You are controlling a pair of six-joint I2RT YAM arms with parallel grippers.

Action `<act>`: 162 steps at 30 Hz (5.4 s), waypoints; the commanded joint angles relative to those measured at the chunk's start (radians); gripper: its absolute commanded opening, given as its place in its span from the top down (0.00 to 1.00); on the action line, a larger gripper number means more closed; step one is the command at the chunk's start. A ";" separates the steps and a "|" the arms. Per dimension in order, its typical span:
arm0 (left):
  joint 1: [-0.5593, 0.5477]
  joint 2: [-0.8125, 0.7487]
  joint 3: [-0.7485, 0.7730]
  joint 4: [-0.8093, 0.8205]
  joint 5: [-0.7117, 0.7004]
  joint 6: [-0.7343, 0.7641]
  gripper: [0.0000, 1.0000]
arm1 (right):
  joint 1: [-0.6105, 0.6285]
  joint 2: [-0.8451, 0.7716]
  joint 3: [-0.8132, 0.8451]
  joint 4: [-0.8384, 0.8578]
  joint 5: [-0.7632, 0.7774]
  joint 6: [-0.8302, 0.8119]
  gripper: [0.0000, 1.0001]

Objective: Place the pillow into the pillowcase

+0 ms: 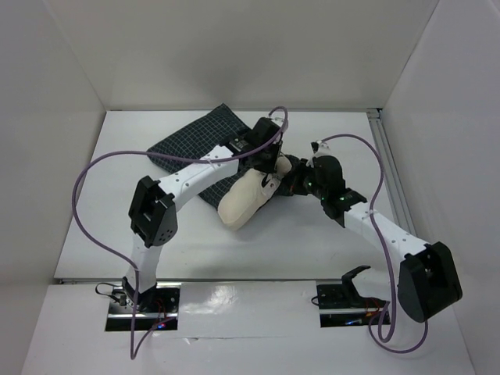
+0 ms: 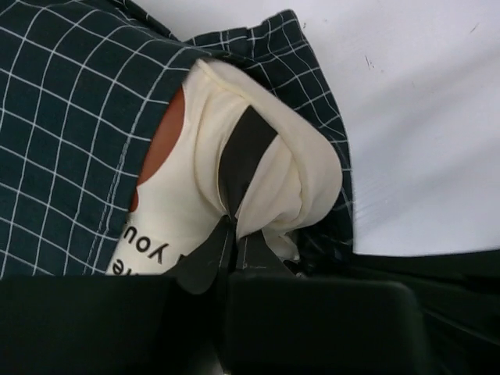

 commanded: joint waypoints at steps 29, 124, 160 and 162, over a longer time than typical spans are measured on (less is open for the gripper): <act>0.184 0.250 -0.085 0.064 0.270 -0.065 1.00 | -0.172 0.105 0.349 0.273 -0.353 0.024 1.00; 0.142 0.132 0.156 -0.032 0.094 -0.102 1.00 | -0.088 0.398 0.290 -0.002 0.238 0.192 0.49; 0.133 0.249 0.279 0.093 0.063 -0.337 1.00 | -0.036 0.097 0.351 -0.163 -0.440 -0.176 1.00; 0.133 0.261 0.288 0.102 0.063 -0.360 1.00 | -0.027 0.088 0.388 -0.176 -0.532 -0.187 1.00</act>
